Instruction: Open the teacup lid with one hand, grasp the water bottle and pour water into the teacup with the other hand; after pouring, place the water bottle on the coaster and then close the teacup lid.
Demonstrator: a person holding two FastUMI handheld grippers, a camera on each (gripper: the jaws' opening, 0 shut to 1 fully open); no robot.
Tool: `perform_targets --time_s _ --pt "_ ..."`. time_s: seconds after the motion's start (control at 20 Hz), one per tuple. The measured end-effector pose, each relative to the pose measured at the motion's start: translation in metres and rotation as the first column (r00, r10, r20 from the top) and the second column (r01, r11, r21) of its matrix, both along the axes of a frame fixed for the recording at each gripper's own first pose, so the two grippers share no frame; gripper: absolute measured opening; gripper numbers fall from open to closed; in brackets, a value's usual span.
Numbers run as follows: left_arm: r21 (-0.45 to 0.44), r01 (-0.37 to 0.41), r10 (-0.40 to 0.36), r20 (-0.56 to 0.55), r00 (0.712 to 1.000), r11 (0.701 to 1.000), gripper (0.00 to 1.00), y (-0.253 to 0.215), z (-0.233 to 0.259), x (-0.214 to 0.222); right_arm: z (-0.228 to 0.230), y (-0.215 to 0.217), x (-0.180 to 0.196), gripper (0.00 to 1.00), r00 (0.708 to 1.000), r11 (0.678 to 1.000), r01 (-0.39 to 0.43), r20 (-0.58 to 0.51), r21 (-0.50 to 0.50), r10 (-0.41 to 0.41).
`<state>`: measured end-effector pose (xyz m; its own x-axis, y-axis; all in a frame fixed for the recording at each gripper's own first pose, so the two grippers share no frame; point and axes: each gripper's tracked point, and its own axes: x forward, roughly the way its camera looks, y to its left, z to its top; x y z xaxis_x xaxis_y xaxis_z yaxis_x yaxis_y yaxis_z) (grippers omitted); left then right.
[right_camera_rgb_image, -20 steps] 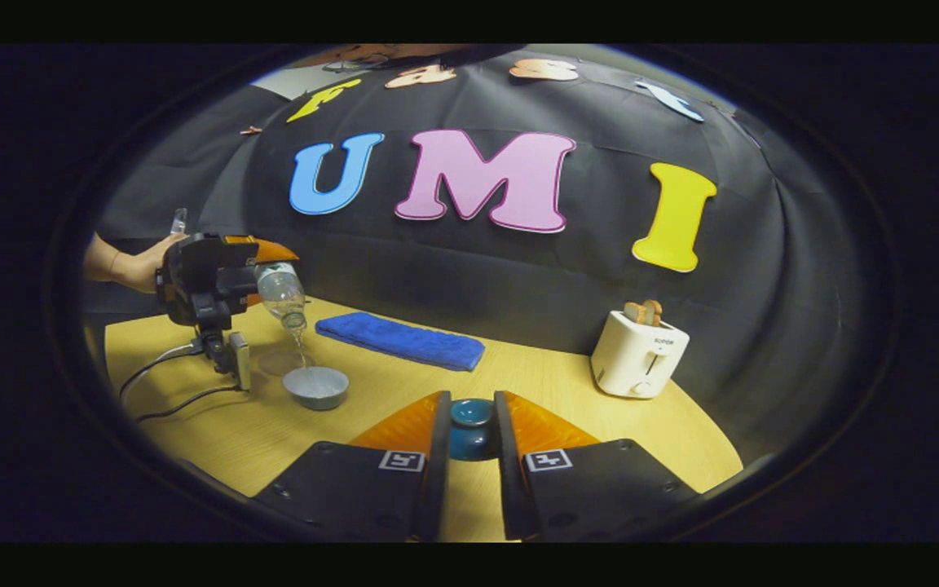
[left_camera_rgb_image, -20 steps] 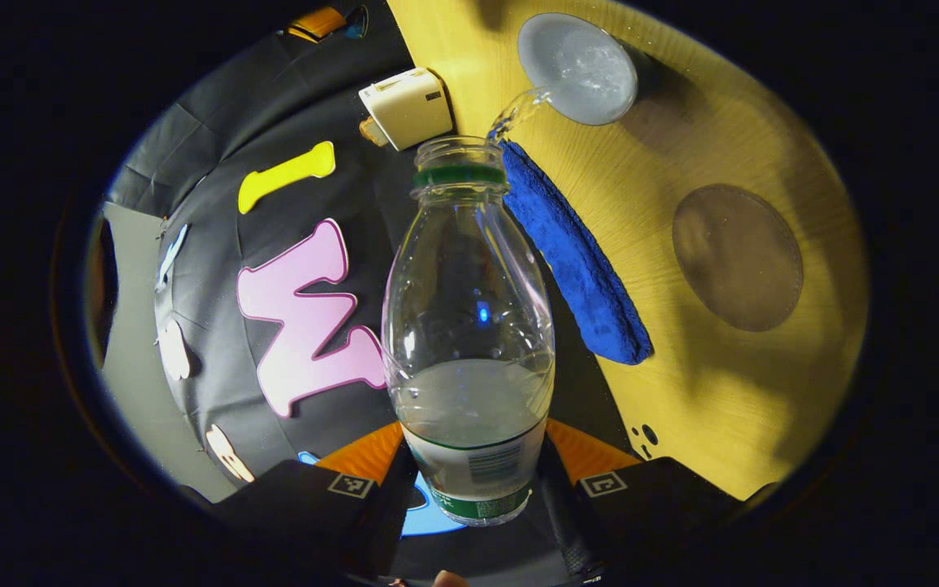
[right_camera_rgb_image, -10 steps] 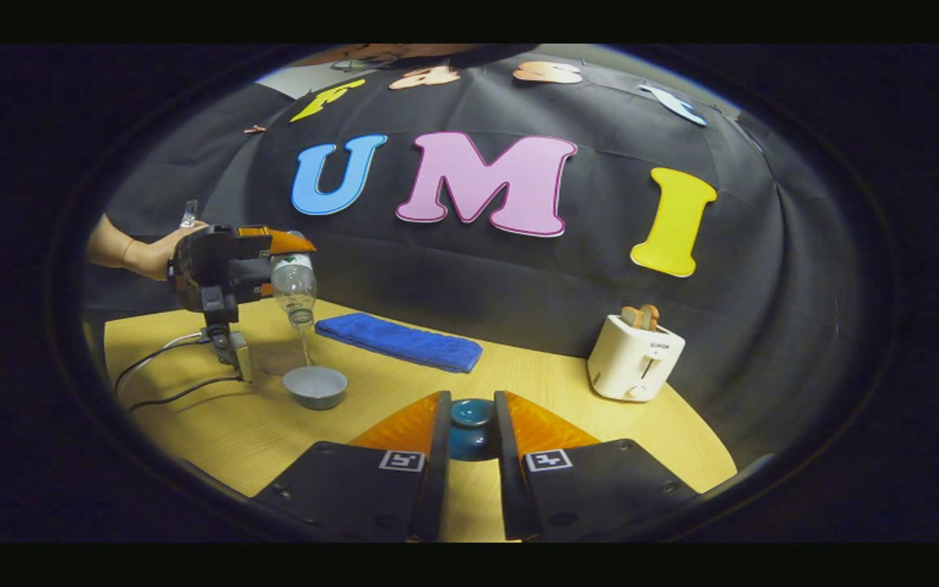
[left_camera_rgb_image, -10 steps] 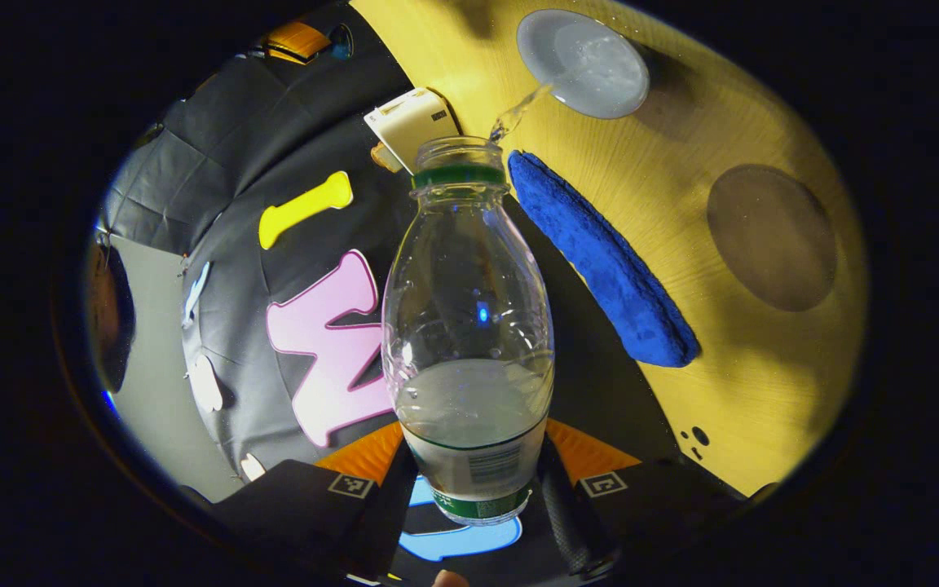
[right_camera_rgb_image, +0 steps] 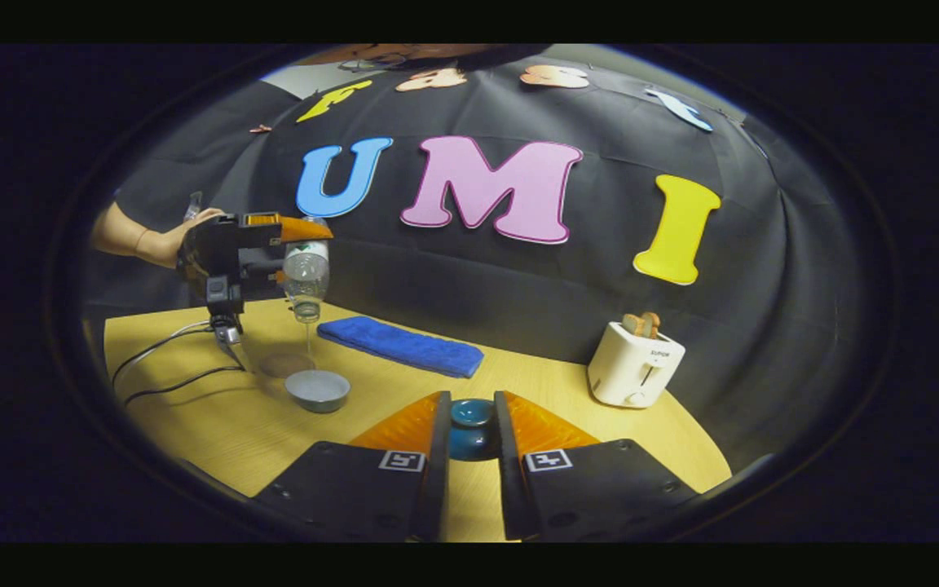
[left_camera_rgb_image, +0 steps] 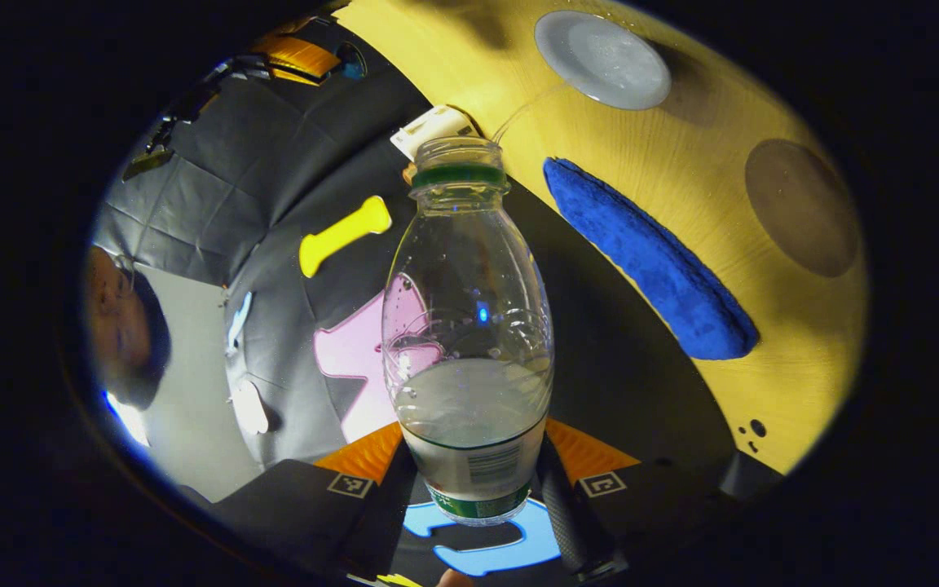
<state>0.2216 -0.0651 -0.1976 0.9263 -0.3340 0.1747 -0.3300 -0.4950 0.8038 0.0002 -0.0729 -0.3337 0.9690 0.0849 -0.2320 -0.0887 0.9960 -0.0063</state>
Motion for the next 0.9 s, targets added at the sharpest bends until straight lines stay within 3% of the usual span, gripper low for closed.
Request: perform_targets --time_s 0.15,0.25,0.6,0.65,0.8,0.9 --pt "0.012 0.055 -0.055 0.039 0.998 0.998 0.76 -0.011 0.011 -0.002 0.002 0.001 0.002 0.25 1.000 1.000 -0.002 0.003 -0.001 0.002" --pt "0.017 0.058 -0.059 0.049 0.997 0.998 0.76 -0.010 0.013 -0.003 0.003 0.001 0.002 0.30 1.000 1.000 -0.002 0.006 0.001 0.002" --pt "0.017 0.045 -0.046 0.043 0.998 0.999 0.76 -0.010 0.010 0.005 0.002 0.006 0.002 0.25 1.000 1.000 -0.009 0.003 0.000 0.009" --pt "0.001 0.026 -0.026 0.031 0.999 1.000 0.76 -0.004 0.008 0.007 0.002 0.007 0.002 0.30 1.000 1.000 -0.008 0.001 0.002 0.008" --pt "-0.099 -0.056 0.050 -0.059 0.997 0.993 0.76 0.015 -0.009 0.010 0.001 0.010 0.004 0.30 1.000 1.000 -0.009 -0.003 0.013 0.009" --pt "-0.262 -0.133 0.086 -0.184 0.979 0.956 0.76 0.025 -0.027 0.008 -0.002 0.012 0.007 0.25 1.000 1.000 -0.010 -0.008 0.007 0.011"
